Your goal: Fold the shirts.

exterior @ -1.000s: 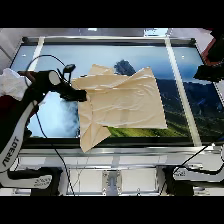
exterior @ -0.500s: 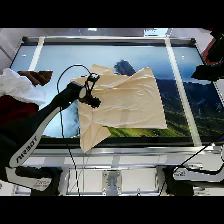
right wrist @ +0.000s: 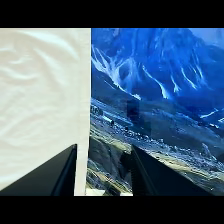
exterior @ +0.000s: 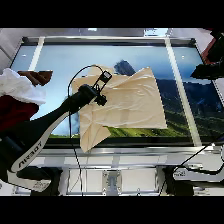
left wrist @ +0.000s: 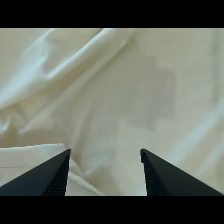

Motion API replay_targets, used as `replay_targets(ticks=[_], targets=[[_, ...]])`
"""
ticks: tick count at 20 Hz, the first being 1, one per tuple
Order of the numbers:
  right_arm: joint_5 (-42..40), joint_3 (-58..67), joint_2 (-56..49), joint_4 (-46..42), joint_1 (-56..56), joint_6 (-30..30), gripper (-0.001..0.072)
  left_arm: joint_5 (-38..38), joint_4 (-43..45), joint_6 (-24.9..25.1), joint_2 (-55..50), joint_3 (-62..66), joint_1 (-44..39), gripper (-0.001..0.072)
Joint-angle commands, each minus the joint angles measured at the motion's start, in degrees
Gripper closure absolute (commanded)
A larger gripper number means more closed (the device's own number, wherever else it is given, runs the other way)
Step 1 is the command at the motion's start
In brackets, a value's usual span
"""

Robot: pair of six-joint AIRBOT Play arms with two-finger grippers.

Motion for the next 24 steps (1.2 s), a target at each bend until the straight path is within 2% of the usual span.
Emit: replay_targets(ticks=[1, 3, 9, 14, 15, 16, 24], targets=[[-0.46, -0.02, 0.04, 0.2, -0.04, -1.31, 0.0312, -5.51, 3.48, -9.14, -0.24, 0.04, -0.33, 0.0225], [-0.44, -0.02, 0.04, 0.2, -0.04, -1.36, 0.0312, -10.69, 5.55, -14.73, -0.9, 0.04, -0.31, 0.0225], [0.04, -0.02, 0.02, 0.61, -0.04, -1.36, 0.0311, -18.34, 5.92, -17.88, -6.47, 0.04, -0.33, 0.0225], [0.02, -0.02, 0.02, 0.66, -0.04, -1.62, 0.0312, -16.13, 8.74, -24.81, -8.09, 0.04, -0.26, 0.0228], [0.02, -0.02, 0.02, 0.72, -0.04, -1.62, 0.0312, -15.54, 9.05, -25.55, -8.39, 0.04, -0.13, 0.0259], [0.0, -0.02, 0.02, 0.81, -0.04, -1.62, 0.0312, -15.08, 8.98, -25.81, -8.72, 0.04, 0.07, 0.03], [-0.22, -0.02, 0.02, 0.87, -0.04, -1.77, 0.0313, -13.64, 7.78, -27.21, -8.87, 4.72, 0.04, 0.03]])
